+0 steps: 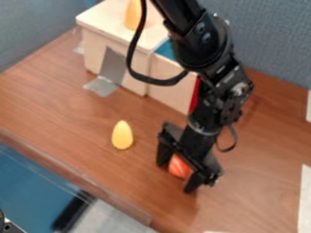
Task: Move the orange thing to the lower right side of the table
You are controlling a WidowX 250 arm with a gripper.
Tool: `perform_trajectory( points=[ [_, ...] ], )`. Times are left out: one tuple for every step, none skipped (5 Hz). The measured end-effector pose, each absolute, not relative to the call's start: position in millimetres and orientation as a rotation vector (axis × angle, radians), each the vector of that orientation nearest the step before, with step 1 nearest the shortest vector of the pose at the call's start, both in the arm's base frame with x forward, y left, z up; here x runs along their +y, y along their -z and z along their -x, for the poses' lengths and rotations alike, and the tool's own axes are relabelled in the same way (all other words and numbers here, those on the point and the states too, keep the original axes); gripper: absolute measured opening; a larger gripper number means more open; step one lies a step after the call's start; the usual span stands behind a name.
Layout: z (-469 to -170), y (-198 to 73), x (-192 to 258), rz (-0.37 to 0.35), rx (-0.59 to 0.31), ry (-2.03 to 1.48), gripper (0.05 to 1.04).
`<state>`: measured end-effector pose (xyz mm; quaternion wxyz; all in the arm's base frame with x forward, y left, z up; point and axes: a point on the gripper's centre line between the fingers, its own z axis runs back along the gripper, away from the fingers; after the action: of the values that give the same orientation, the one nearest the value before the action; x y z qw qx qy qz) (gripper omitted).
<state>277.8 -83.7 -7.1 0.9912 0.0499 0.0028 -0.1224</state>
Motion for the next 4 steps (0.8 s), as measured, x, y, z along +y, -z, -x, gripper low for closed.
perform_trajectory(
  points=[
    [-284.2,6.4,-88.2,-0.085,-0.003,0.225,0.838],
    [-282.5,6.2,-89.2,-0.078,0.008,0.206,0.59],
    [-283.6,-5.5,-91.5,-0.058,-0.011,0.199,0.581],
    [-265.6,-22.6,-108.8,-0.007,-0.02,0.241,0.581]
  ],
)
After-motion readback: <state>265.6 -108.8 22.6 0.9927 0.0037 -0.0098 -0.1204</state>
